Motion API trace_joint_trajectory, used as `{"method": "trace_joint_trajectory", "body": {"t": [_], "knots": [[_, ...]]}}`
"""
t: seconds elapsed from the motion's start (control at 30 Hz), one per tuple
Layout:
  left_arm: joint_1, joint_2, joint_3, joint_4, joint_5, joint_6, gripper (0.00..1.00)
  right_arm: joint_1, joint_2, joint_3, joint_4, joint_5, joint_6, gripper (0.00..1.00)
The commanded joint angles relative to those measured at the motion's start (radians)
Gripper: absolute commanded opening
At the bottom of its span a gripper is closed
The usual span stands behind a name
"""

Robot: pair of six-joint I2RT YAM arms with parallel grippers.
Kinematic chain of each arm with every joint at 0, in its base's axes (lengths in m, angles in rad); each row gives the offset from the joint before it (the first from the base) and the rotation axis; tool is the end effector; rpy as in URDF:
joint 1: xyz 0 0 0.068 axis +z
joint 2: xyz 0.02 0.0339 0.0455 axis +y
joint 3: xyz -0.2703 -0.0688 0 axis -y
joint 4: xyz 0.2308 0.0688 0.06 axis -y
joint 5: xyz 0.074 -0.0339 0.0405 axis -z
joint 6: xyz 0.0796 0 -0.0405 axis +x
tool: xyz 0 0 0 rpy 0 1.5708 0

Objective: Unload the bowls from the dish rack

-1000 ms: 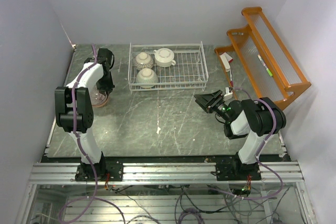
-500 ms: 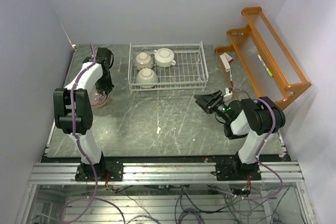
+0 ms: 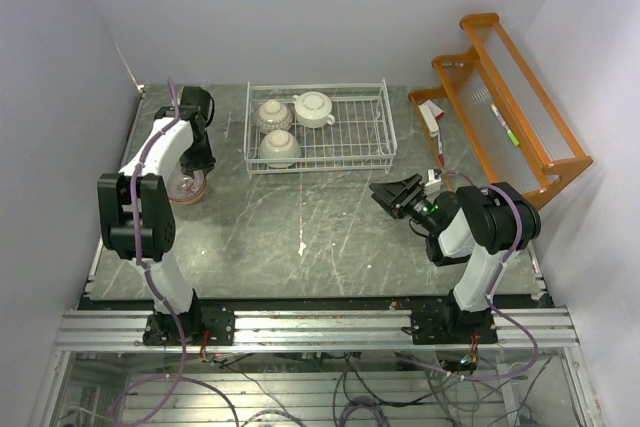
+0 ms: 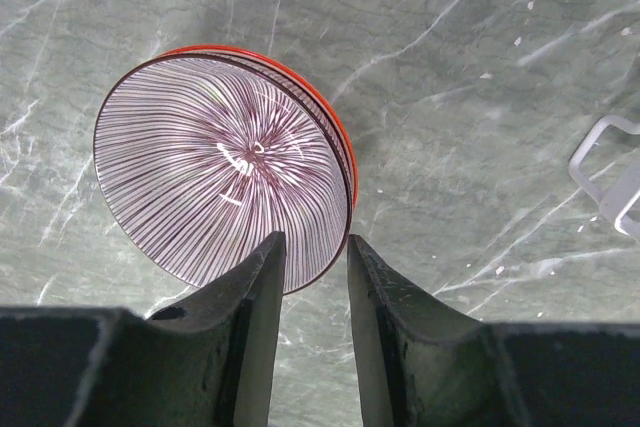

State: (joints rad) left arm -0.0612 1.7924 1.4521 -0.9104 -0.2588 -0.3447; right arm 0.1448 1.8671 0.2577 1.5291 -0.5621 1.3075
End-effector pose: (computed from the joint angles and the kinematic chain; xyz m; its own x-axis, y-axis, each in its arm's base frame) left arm 0.3651 -0.0020 0.2134 -0.8845 -0.2731 -0.3782 -0.3402 0.9324 0.1223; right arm 0.2817 0.0840 0.1277 -0.6461 0.7314 -0.2181 -0.0920 0.2091 0.9736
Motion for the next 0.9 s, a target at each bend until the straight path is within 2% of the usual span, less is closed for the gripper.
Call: {"method": "trace_joint_trajectory", "body": {"t": [0.0,0.87], "knots": [[0.012,-0.049,0.019,-0.007,0.006,0.001,0.41,-0.008,0.014,0.006,0.292,-0.010,-0.016,0.56],[0.013,0.032,-0.038,0.021,0.038,0.012,0.40,-0.010,-0.006,0.017,0.291,-0.044,-0.014,0.55]]}}
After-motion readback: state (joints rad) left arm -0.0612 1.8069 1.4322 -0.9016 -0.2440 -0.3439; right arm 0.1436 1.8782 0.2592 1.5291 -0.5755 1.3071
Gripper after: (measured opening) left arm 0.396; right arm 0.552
